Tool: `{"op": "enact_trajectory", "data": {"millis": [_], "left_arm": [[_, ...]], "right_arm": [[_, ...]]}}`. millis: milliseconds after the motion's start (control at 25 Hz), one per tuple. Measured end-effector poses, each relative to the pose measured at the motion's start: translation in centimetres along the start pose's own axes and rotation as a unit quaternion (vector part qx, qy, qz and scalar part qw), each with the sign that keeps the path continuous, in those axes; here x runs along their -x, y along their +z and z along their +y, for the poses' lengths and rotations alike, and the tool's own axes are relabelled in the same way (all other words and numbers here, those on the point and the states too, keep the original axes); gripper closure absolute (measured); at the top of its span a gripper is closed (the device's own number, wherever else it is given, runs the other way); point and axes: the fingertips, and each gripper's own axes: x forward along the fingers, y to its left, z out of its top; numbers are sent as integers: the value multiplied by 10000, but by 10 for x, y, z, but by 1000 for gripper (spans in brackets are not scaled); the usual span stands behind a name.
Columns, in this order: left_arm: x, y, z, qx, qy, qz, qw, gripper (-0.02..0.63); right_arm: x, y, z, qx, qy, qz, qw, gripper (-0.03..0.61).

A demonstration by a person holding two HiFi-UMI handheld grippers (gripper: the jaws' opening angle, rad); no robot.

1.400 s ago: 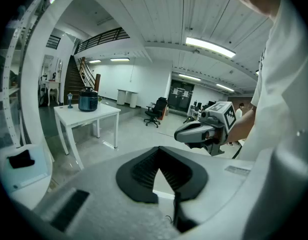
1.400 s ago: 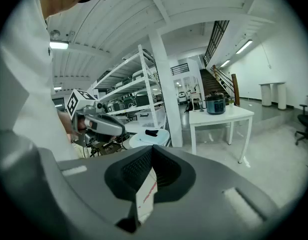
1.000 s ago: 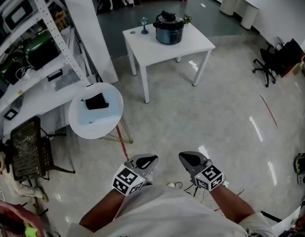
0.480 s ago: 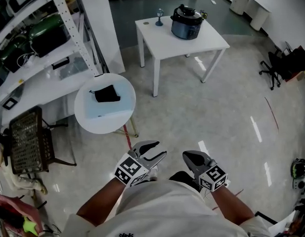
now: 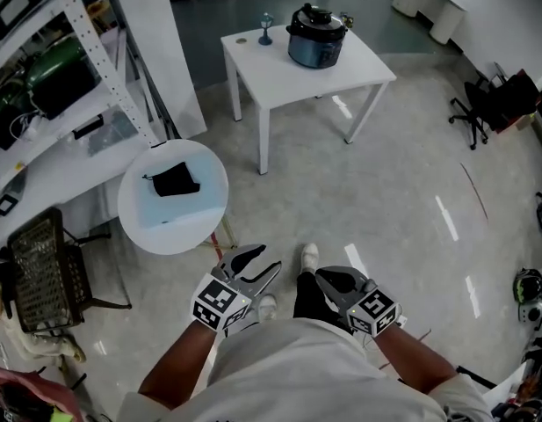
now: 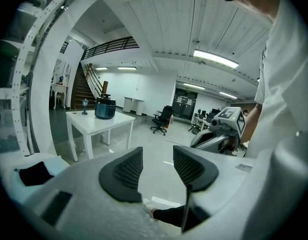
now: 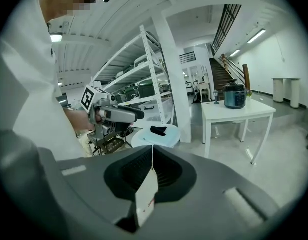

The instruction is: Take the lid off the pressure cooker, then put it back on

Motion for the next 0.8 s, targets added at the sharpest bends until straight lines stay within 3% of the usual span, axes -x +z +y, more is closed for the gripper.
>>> {"op": "enact_trajectory", "data": {"millis": [280, 480, 800], "left_arm": [[-51, 33, 39, -55, 249, 48, 9997, 419], [-114, 68, 68, -221, 457, 266, 9984, 417], [-222, 134, 96, -226, 550, 239, 9979, 419]], "right_arm": [[-19, 22, -68, 70, 248, -92, 9996, 561], [-18, 52, -142, 72, 371, -175, 9991, 563], [0, 71, -263, -26, 440, -198, 9988, 563]]}}
